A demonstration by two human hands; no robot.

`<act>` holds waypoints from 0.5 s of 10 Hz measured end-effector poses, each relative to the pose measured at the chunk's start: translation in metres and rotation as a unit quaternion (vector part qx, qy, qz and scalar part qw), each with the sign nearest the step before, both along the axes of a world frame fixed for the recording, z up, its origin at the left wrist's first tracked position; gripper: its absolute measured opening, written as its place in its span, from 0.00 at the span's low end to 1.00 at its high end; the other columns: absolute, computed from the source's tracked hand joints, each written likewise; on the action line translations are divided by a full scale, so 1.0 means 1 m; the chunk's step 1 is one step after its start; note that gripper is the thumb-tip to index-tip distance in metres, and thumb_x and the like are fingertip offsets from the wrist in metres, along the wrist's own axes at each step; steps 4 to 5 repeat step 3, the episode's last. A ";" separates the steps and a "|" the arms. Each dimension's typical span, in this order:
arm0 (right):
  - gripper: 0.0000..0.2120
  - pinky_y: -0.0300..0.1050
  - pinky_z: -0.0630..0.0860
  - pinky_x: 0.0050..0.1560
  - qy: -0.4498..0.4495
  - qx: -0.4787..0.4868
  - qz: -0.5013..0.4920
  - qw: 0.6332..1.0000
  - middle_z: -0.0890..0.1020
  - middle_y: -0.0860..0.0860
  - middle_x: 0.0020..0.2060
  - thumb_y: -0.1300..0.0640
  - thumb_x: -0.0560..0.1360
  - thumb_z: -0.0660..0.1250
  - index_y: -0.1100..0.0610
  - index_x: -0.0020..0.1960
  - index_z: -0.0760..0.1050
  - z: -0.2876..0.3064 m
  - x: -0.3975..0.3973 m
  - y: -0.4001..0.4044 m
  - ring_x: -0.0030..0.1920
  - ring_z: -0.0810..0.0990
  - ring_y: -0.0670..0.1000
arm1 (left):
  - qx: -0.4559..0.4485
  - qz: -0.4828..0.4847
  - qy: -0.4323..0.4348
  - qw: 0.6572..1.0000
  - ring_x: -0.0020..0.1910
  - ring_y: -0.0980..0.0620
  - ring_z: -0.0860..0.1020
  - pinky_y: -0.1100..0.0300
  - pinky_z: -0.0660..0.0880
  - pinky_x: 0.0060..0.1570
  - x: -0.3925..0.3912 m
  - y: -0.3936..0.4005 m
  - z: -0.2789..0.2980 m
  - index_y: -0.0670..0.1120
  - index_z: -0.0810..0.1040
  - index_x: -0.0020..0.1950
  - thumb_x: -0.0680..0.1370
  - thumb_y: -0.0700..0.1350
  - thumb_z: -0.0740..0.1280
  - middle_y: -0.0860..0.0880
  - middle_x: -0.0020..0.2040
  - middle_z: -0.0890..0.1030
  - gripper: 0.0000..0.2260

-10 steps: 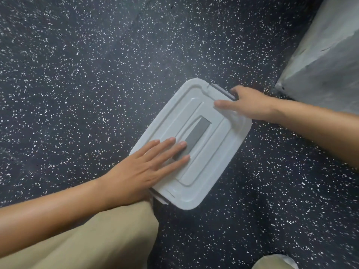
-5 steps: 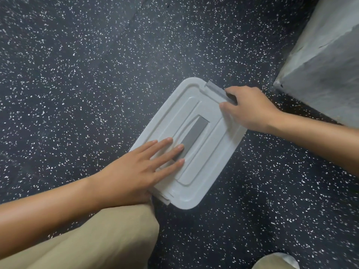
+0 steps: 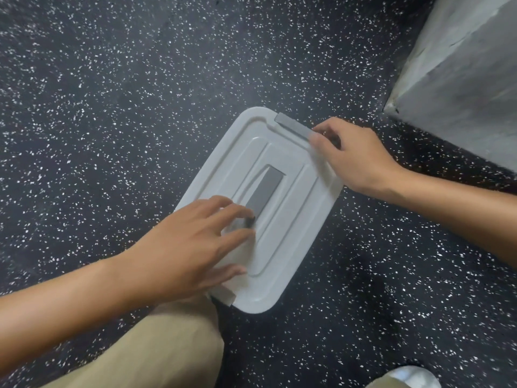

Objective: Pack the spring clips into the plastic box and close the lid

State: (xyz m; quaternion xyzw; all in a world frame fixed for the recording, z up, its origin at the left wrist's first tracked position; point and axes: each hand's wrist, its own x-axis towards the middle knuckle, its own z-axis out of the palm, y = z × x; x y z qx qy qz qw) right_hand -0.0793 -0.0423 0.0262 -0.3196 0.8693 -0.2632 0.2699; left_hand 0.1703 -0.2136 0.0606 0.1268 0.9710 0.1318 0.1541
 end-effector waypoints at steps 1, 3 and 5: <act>0.24 0.49 0.70 0.39 -0.007 -0.010 -0.042 0.999 0.79 0.46 0.36 0.39 0.83 0.51 0.53 0.42 0.75 -0.009 0.001 0.015 0.36 0.75 0.49 | 0.008 0.037 0.016 0.999 0.53 0.45 0.76 0.48 0.75 0.50 -0.013 0.010 -0.002 0.48 0.80 0.57 0.82 0.59 0.60 0.50 0.61 0.77 0.17; 0.29 0.53 0.81 0.47 -0.128 0.002 -0.178 0.976 0.86 0.49 0.36 0.37 0.82 0.49 0.54 0.45 0.82 -0.051 -0.003 0.067 0.35 0.86 0.51 | 0.064 0.062 0.053 0.995 0.45 0.43 0.77 0.46 0.77 0.40 -0.041 0.047 -0.012 0.44 0.81 0.48 0.81 0.51 0.62 0.47 0.49 0.80 0.13; 0.29 0.53 0.81 0.47 -0.128 0.002 -0.178 0.976 0.86 0.49 0.36 0.37 0.82 0.49 0.54 0.45 0.82 -0.051 -0.003 0.067 0.35 0.86 0.51 | 0.064 0.062 0.053 0.995 0.45 0.43 0.77 0.46 0.77 0.40 -0.041 0.047 -0.012 0.44 0.81 0.48 0.81 0.51 0.62 0.47 0.49 0.80 0.13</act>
